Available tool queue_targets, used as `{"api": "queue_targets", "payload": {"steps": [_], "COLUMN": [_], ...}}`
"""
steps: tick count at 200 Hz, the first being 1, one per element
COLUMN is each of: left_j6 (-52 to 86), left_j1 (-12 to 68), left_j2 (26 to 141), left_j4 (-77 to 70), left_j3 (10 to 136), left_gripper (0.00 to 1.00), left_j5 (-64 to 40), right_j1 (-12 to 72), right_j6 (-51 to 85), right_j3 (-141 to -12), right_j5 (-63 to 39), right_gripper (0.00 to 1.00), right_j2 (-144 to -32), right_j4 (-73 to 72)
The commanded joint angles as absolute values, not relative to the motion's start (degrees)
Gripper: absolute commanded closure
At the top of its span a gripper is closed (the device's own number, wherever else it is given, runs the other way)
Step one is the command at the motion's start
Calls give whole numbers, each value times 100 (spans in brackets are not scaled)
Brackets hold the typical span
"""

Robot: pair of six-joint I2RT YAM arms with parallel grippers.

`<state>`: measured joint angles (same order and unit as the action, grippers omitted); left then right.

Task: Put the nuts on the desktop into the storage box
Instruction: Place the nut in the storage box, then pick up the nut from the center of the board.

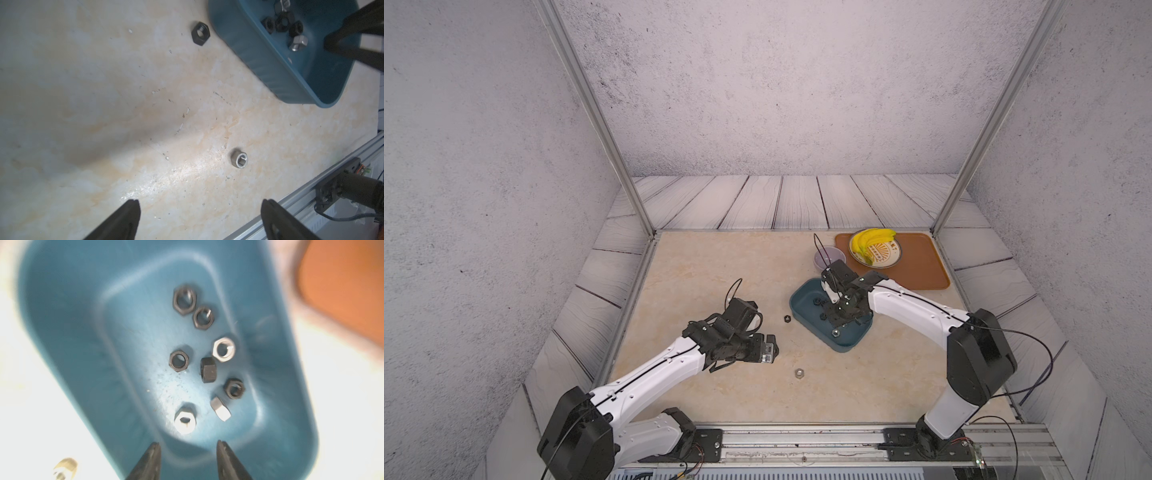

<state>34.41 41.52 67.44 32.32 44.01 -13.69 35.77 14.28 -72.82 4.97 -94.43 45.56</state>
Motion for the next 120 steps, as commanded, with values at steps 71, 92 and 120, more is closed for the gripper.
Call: {"api": "queue_targets", "payload": {"steps": [71,92,120], "left_j6": [2790,2489,2016], "left_j1": [5338,5508,5838], "left_j2": [7530,7768,7968], "left_j4": [3457,3595,3674], "left_j3": [5151,5404,5649], "left_gripper": [3,4,3], "left_j5": [-1325,-1280,-893], "right_j1": [3578,3583,3577], "right_j6": [1552,1712,1991], "right_j3": [-7208,-7087,-6761], "right_j5": [-130,-580,-848], "right_gripper": [35,23,1], "right_j2": [-7628,-7313,-6772], "right_j4": [5603,5922,6253]}}
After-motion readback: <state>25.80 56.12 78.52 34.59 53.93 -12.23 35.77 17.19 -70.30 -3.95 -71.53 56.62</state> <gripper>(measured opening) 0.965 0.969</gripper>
